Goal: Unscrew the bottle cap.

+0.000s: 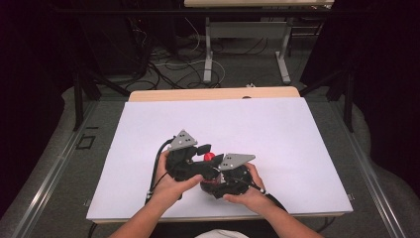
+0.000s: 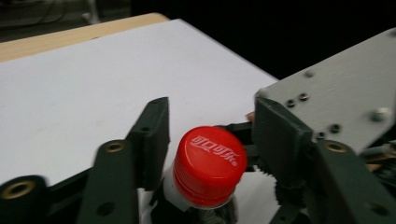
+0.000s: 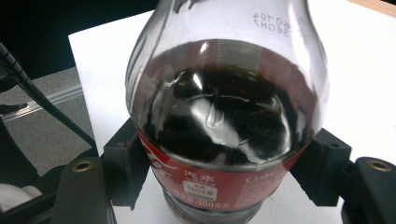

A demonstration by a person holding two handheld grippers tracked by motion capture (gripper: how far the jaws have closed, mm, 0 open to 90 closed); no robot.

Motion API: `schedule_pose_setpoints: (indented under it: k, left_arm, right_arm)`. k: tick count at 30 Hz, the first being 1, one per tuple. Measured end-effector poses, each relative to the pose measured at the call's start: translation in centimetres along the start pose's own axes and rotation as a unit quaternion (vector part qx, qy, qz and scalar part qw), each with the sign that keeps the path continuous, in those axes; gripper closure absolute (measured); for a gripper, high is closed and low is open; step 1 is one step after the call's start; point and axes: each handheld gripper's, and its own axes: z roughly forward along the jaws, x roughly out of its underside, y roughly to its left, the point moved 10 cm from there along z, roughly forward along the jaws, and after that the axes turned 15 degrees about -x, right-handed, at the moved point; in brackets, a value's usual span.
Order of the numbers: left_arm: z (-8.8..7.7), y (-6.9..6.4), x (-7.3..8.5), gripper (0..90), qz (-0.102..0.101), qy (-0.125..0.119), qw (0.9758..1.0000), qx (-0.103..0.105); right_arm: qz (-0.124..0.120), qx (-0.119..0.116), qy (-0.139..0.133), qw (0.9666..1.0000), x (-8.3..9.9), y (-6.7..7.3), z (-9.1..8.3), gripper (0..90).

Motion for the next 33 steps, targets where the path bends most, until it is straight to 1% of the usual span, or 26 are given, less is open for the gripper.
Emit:
schedule_pose_setpoints:
  k: [1,2,3,4,5,6,8,9,13,14,16,17,19,21,22,23,25,26,27,28,29,30,31,32,33]
  left_arm:
    - [-0.6,0.4,-0.3,42.5,-0.001,-0.01,0.9999,0.013]
    - [-0.8,0.5,-0.4,42.4,0.003,-0.013,0.9997,0.019]
    - [-0.8,0.5,-0.4,41.7,0.003,-0.013,0.9997,0.019]
    - [-1.0,0.7,-0.5,41.0,0.008,-0.015,0.9995,0.026]
    - [-1.5,1.0,-0.5,41.1,0.023,-0.018,0.9987,0.042]
    - [-1.7,1.1,-0.5,41.1,0.034,-0.019,0.9978,0.053]
    - [-2.1,1.2,-0.2,41.6,0.054,-0.016,0.9957,0.074]
    - [-2.2,1.2,0.0,43.1,0.059,-0.012,0.9947,0.083]
    - [-2.1,1.5,0.4,45.3,0.083,-0.011,0.9928,0.086]
    - [-2.1,1.5,0.5,45.9,0.084,-0.01,0.9924,0.089]
    - [-2.0,1.7,0.6,46.3,0.088,-0.009,0.9923,0.087]
    - [-1.9,1.7,0.5,46.8,0.086,-0.011,0.9921,0.091]
    - [-1.7,1.7,0.6,47.0,0.087,-0.013,0.9918,0.092]
    - [-1.5,1.5,0.6,47.9,0.086,-0.014,0.9914,0.097]
    - [-1.3,1.3,0.7,49.5,0.085,-0.015,0.9908,0.104]
    - [-1.2,1.2,0.7,51.7,0.086,-0.013,0.9903,0.108]
    - [-0.9,0.8,0.8,54.2,0.093,-0.015,0.9894,0.111]
    - [-0.9,0.8,0.8,54.7,0.093,-0.015,0.9894,0.111]
    - [-0.6,0.4,1.1,56.2,0.101,-0.01,0.9883,0.114]
    - [-0.5,0.3,1.1,57.5,0.099,-0.012,0.9886,0.112]
    - [-0.3,0.3,1.0,60.0,0.103,-0.014,0.9885,0.11]
    - [-0.3,0.3,1.0,60.2,0.103,-0.014,0.9885,0.11]
    - [-0.1,0.2,1.0,60.4,0.1,-0.017,0.9899,0.099]
    - [0.0,0.1,0.9,60.6,0.099,-0.02,0.9908,0.09]
    - [0.0,0.1,0.9,60.6,0.099,-0.02,0.9908,0.09]
  right_arm:
    - [-0.001,0.0,-0.006,1.0,-0.1,0.0,0.0,29.2]
    - [0.0,-0.002,-0.006,1.0,-0.1,0.0,0.0,29.2]
    - [0.0,-0.002,-0.006,1.0,-0.1,0.0,0.0,29.2]
    - [0.006,-0.005,-0.007,0.9999,-0.1,0.1,0.0,29.2]
    - [0.004,-0.005,-0.008,0.9999,-0.1,0.1,0.0,29.1]
    - [0.004,-0.008,-0.008,0.9999,-0.1,0.1,0.0,29.2]
    - [0.004,-0.011,-0.009,0.9999,-0.1,0.2,0.1,29.1]
    - [0.002,-0.014,-0.009,0.9999,-0.2,0.2,0.1,29.1]
    - [-0.003,-0.023,-0.007,0.9997,-0.2,0.5,0.2,29.1]
    - [-0.003,-0.024,-0.009,0.9997,-0.3,0.6,0.2,29.2]
    - [-0.005,-0.025,-0.009,0.9996,-0.3,0.6,0.2,29.1]
    - [-0.005,-0.031,-0.007,0.9995,-0.2,0.8,0.3,29.1]
    - [-0.007,-0.029,-0.007,0.9995,-0.2,0.8,0.3,29.2]
    - [-0.011,-0.032,0.0,0.9994,-0.1,0.9,0.3,29.2]
    - [-0.013,-0.032,0.0,0.9994,-0.1,0.9,0.3,29.2]
    - [-0.007,-0.033,0.0,0.9994,-0.1,1.0,0.4,29.2]
    - [-0.01,-0.035,0.003,0.9993,0.0,1.0,0.4,29.1]
    - [-0.013,-0.033,-0.003,0.9994,-0.1,1.0,0.5,29.2]
    - [-0.009,-0.034,-0.004,0.9994,-0.1,1.1,0.5,29.2]
    - [-0.014,-0.035,-0.002,0.9993,-0.1,1.1,0.5,29.1]
    - [-0.015,-0.034,-0.003,0.9993,-0.1,1.1,0.5,29.2]
    - [-0.015,-0.034,-0.003,0.9993,-0.1,1.1,0.5,29.2]
    - [-0.009,-0.035,-0.003,0.9994,-0.1,1.0,0.5,29.2]
    - [-0.007,-0.032,-0.004,0.9995,0.0,0.9,0.5,29.2]
    - [-0.007,-0.032,-0.004,0.9995,0.0,0.9,0.5,29.2]
